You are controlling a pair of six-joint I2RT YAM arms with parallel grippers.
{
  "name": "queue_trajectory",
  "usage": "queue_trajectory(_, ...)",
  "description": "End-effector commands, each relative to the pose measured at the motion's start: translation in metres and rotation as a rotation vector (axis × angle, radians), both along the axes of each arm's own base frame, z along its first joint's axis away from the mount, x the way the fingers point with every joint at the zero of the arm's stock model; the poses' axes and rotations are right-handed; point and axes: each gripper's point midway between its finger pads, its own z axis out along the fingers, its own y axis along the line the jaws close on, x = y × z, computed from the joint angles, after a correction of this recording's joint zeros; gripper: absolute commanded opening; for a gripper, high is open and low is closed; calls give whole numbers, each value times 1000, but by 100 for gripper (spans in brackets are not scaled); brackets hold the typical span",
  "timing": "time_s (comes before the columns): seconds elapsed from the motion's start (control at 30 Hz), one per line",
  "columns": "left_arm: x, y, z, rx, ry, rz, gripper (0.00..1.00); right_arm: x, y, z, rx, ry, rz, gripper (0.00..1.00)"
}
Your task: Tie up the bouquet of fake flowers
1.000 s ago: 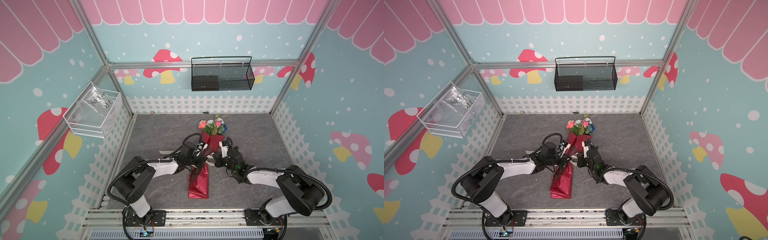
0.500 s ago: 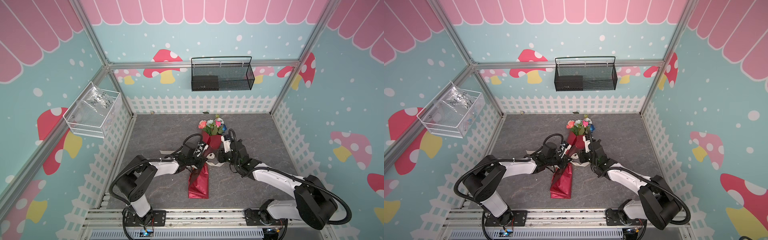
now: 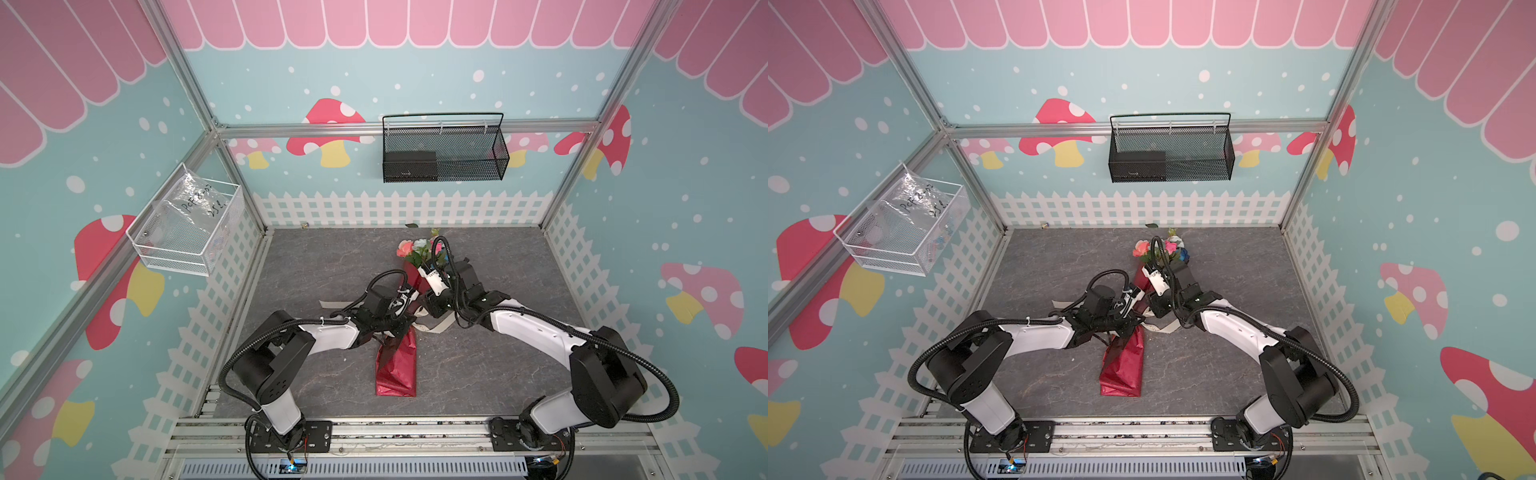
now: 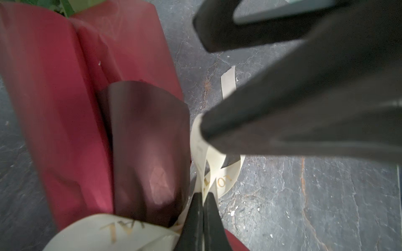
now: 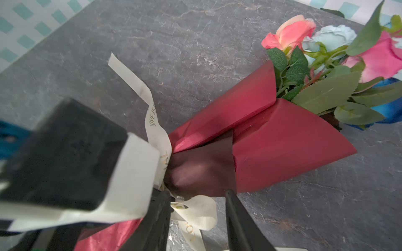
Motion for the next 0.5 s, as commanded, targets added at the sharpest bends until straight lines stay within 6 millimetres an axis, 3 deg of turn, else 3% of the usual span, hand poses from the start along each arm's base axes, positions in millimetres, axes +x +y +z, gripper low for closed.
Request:
queue_trajectory(0.0, -2, -4, 9, -17, -72, -43, 0, 2, -1, -5, -68, -64, 114, 43)
queue_trajectory(0.17, -4, -6, 7, -22, -80, -80, 0, -2, 0, -6, -11, -84, 196, 43)
queue_trajectory(0.47, -7, -8, 7, -30, -70, -116, 0, -9, 6, -25, 22, -57, 348, 43)
